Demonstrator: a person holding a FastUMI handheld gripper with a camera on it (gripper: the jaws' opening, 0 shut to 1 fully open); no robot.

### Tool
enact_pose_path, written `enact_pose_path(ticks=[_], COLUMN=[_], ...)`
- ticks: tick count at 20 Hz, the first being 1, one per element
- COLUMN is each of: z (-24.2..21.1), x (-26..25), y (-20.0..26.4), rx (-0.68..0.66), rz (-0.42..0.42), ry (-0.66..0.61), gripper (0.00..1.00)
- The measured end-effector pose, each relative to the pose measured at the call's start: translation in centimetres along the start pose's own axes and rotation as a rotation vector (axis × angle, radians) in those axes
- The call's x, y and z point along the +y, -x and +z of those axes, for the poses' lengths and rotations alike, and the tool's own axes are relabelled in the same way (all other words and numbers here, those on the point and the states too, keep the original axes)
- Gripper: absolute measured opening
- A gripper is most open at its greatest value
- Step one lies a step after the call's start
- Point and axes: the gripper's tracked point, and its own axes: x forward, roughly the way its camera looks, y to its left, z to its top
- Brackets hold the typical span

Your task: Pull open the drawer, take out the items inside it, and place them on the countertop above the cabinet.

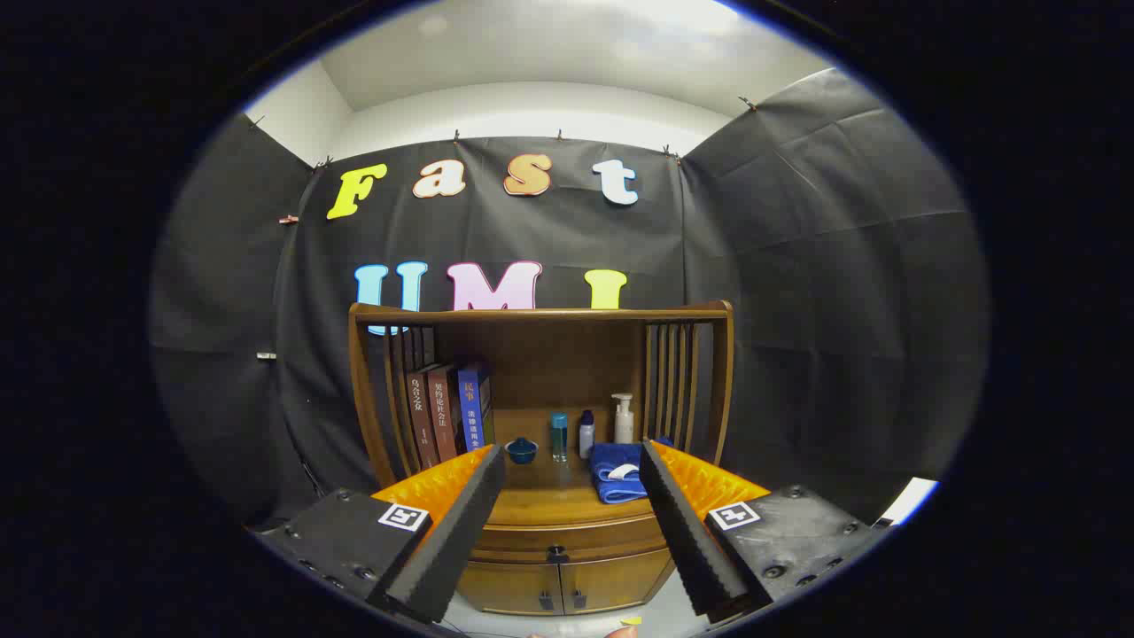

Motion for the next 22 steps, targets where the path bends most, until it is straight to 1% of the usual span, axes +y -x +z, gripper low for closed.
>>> enact_pose_path(ticks=[2,10,13,22], z=[-0.4,-1.0,-0.9,-1.3], x=[0.6,-0.8,-1.0,-0.1], y=[0.3,0.4,0.4,-0.3], rx=[0.007,0.012,0.005,0.003], rz=[0.023,-0.008,-0.017,-0.004], ry=[-0.006,-0.033,-0.02,0.002], gripper=[0.99,0.99,0.99,0.99])
